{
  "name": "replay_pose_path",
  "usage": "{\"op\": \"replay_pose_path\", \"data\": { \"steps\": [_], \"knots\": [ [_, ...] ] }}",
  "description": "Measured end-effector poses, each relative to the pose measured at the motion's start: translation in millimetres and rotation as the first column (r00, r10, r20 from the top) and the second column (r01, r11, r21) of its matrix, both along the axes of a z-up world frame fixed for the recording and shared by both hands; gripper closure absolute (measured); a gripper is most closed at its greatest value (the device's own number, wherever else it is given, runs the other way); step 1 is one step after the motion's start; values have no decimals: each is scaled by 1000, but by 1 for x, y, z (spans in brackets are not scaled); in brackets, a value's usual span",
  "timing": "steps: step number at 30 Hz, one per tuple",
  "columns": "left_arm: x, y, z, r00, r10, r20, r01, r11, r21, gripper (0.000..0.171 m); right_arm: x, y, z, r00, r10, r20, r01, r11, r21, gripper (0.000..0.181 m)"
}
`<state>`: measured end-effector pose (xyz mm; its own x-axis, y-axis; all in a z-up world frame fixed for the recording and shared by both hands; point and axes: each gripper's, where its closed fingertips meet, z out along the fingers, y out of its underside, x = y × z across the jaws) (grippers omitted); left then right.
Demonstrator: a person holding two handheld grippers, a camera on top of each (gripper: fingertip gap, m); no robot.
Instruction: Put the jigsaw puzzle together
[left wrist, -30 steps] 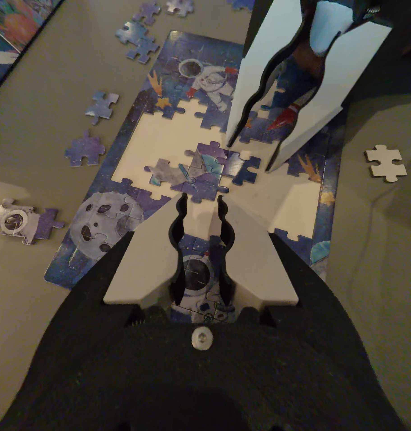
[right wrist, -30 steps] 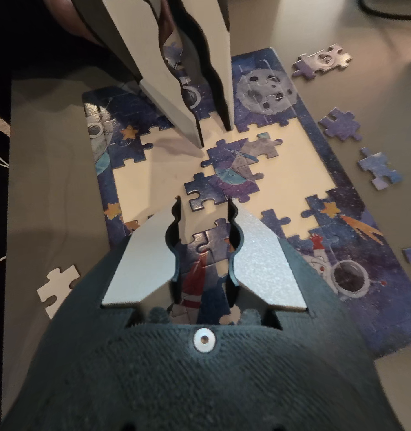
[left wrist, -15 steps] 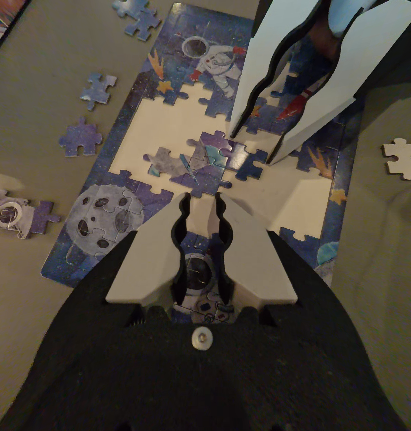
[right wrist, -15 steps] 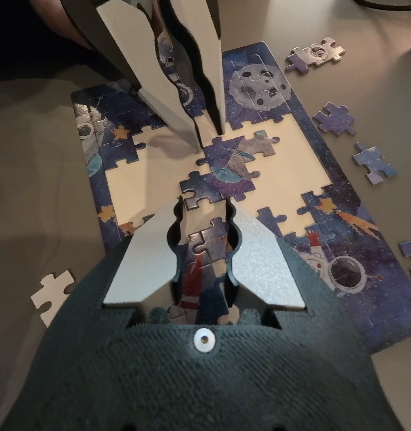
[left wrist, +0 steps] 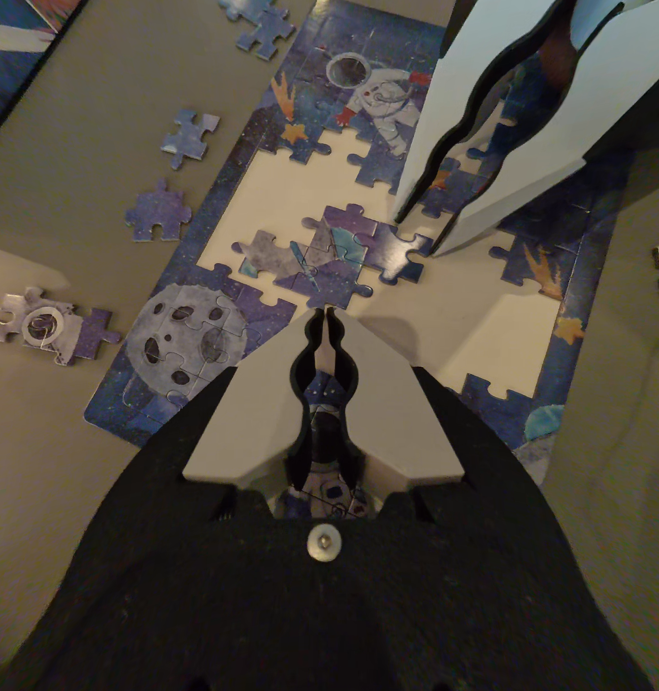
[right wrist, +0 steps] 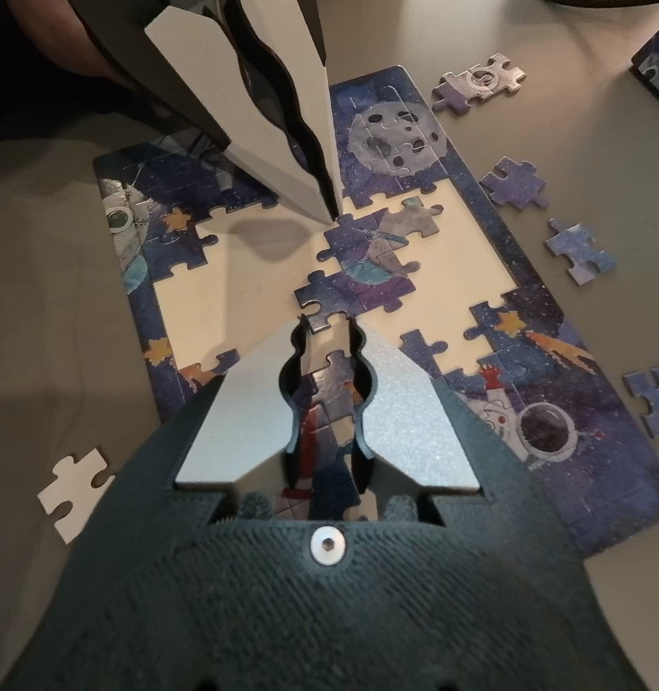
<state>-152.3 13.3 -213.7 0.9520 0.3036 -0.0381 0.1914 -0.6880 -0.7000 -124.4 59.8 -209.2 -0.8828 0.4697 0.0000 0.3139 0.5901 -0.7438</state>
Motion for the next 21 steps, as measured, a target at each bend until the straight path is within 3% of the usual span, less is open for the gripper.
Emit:
{"op": "replay_pose_path", "data": {
  "steps": [11,21],
  "knots": [
    [-3,0,0,1000,16,-9,-16,1000,-2,171,-3,0,0,1000,-14,-5,14,1000,3,167],
    [5,2,1,999,-35,-6,35,999,4,161,-2,-1,0,1000,-10,-15,10,1000,7,169]
  ]
}}
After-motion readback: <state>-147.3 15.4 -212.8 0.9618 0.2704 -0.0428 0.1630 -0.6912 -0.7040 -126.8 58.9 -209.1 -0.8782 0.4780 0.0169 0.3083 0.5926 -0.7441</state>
